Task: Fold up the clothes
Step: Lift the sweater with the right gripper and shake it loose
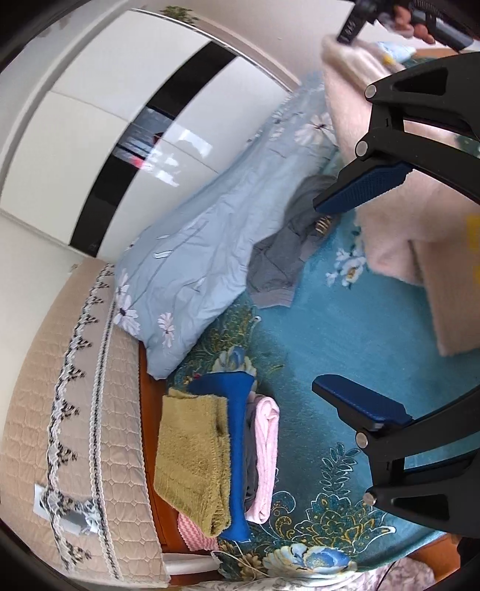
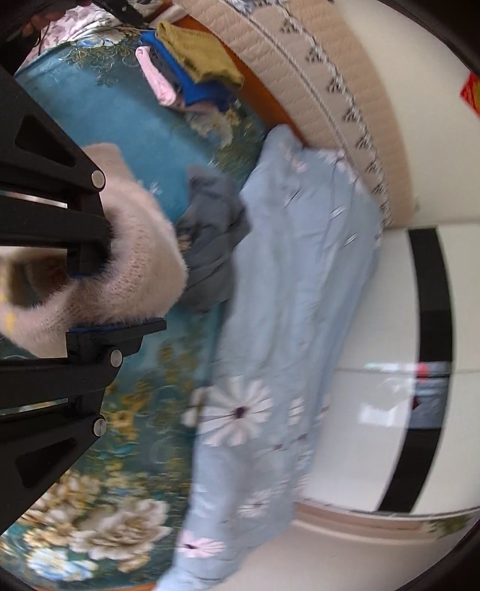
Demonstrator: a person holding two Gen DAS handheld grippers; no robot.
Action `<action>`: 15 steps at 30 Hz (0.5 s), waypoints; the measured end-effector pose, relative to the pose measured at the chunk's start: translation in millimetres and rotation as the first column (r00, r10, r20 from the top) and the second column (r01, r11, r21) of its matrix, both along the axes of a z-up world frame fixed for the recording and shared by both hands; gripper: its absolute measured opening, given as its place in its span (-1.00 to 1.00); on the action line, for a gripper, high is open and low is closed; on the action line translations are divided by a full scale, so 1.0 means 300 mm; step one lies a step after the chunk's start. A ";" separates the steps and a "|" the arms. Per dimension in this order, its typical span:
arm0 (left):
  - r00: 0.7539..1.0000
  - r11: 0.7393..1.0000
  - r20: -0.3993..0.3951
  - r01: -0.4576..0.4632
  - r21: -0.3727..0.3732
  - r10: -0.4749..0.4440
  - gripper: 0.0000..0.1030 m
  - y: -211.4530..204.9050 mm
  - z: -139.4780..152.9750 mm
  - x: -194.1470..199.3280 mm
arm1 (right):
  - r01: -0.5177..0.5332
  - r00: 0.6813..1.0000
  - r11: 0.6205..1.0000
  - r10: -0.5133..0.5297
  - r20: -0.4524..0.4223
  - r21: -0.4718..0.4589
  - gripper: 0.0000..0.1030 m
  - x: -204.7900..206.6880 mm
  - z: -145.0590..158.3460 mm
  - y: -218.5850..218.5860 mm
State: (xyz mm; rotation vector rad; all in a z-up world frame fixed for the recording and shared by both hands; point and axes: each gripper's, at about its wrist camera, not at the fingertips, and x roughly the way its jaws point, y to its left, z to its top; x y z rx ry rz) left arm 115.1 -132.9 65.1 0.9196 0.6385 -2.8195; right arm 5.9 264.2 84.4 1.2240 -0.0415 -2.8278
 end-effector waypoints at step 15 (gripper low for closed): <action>0.890 0.872 0.298 0.422 -0.247 -0.346 0.72 0.395 -0.189 -0.149 | 0.189 0.965 0.978 -0.170 0.200 -0.082 -0.65 -0.122 -0.339 0.357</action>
